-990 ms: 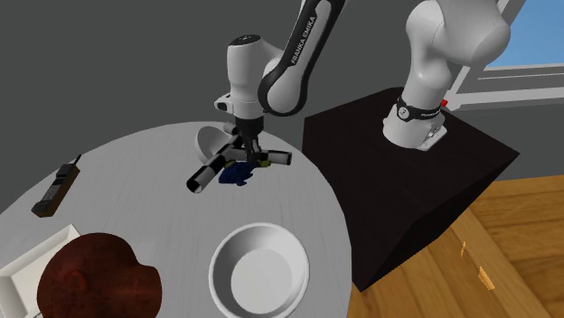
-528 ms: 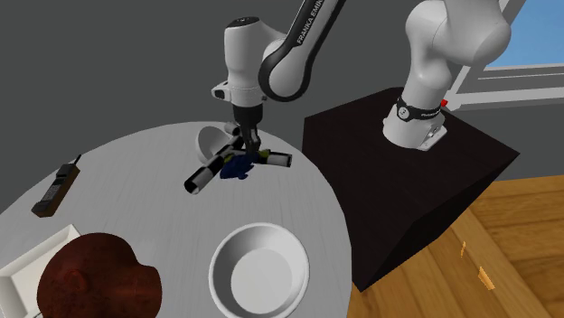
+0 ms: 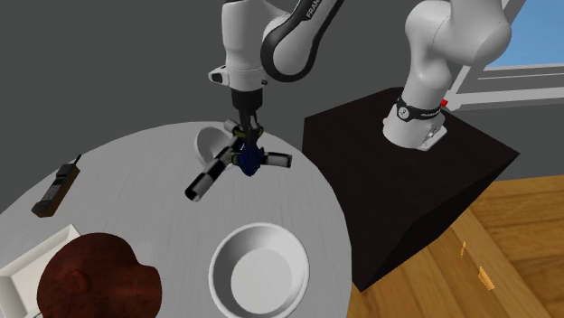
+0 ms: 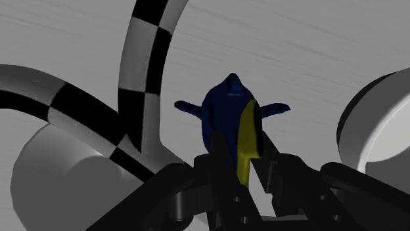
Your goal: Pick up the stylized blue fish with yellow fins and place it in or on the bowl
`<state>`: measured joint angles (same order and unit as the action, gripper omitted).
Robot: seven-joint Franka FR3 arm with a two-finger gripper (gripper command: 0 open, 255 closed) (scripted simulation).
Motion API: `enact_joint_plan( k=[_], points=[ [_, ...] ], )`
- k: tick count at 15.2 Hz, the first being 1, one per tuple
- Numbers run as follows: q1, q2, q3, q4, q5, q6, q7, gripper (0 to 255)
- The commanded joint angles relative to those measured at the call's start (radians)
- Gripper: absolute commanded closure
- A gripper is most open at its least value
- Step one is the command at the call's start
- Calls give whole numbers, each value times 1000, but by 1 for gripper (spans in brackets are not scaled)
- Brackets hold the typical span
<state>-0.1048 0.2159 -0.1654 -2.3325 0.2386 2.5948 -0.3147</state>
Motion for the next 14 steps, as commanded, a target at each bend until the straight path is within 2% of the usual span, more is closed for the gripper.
enact_joint_plan(
  k=[1, 5, 14],
  points=[
    [2, -21, -6, 7, -14, -27, 11, 255],
    [6, -58, -13, 12, -36, -67, 29, 255],
    [148, -48, 67, 38, -82, -61, 288, 255]
  ],
)
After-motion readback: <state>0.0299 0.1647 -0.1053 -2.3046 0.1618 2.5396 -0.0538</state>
